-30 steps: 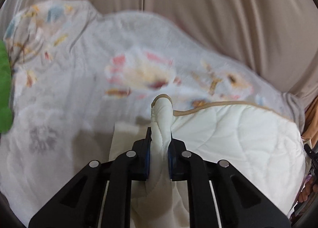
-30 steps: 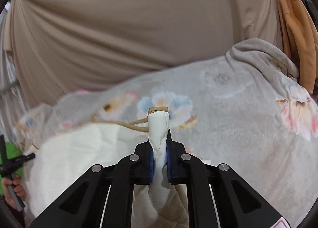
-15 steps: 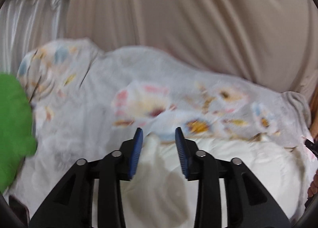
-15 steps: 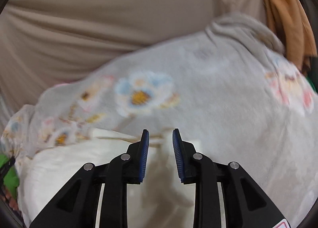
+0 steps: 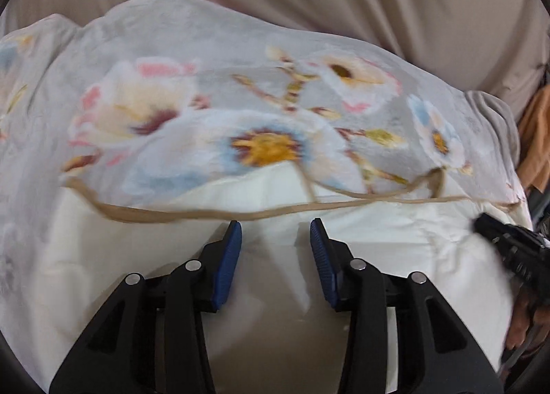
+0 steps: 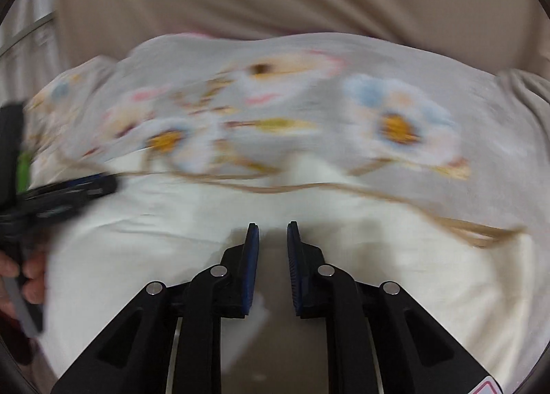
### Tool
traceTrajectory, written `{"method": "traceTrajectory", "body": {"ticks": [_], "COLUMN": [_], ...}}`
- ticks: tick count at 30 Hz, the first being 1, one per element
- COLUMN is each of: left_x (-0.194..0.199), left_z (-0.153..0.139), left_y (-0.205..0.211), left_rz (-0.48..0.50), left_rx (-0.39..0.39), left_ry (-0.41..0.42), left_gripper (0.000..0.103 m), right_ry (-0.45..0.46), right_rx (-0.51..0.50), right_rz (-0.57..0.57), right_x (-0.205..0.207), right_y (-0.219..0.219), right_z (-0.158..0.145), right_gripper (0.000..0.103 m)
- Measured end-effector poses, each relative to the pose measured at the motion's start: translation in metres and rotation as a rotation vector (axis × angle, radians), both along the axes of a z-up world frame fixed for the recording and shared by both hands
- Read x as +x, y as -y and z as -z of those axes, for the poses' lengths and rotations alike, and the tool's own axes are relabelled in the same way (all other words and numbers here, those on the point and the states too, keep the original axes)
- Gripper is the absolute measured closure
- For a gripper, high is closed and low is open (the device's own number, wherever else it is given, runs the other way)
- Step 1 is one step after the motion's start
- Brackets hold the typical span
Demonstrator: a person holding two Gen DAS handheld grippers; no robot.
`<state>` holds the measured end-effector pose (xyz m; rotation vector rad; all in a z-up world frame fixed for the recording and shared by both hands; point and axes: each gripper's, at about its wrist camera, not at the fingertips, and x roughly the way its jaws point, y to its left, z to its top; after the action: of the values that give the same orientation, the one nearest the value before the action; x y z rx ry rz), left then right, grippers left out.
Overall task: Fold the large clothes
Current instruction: 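Grasp the piped edge of the folded jacket with both tools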
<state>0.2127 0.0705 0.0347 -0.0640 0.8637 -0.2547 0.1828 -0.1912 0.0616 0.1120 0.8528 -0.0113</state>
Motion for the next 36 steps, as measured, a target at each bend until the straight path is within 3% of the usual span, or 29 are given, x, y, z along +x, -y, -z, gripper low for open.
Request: {"method": "traceTrajectory", "body": {"ticks": [3, 6, 8, 11, 15, 24, 30, 36], "left_x": [-0.006, -0.014, -0.018, -0.014, -0.011, -0.009, -0.009, -0.009], "left_z": [0.004, 0.004, 0.003, 0.012, 0.019, 0.022, 0.022, 0.022], "left_y": [-0.02, -0.043, -0.058, -0.069, -0.057, -0.053, -0.049, -0.048], "left_rz": [-0.021, -0.068, -0.112, -0.126, -0.124, -0.125, -0.125, -0.125], "left_rx": [0.024, 0.024, 0.005, -0.054, 0.017, 0.043, 0.084, 0.093], "left_ry": [0.019, 0.052, 0.078, 0.054, 0.054, 0.044, 0.05, 0.05], "left_gripper": [0.064, 0.065, 0.065, 0.066, 0.066, 0.065, 0.065, 0.065], "right_ry": [-0.026, -0.021, -0.011, -0.017, -0.034, -0.034, 0.106, 0.08], "right_rx": [0.085, 0.124, 0.108, 0.05, 0.02, 0.033, 0.081, 0.084], "right_rz": [0.106, 0.162, 0.172, 0.169, 0.16, 0.162, 0.245, 0.293], "right_x": [-0.012, -0.025, -0.028, -0.023, -0.017, -0.013, -0.041, -0.053], "right_y": [0.059, 0.08, 0.077, 0.068, 0.064, 0.065, 0.075, 0.079], "right_z": [0.016, 0.024, 0.024, 0.028, 0.033, 0.036, 0.012, 0.013], "right_gripper": [0.093, 0.098, 0.099, 0.099, 0.099, 0.099, 0.098, 0.099]}}
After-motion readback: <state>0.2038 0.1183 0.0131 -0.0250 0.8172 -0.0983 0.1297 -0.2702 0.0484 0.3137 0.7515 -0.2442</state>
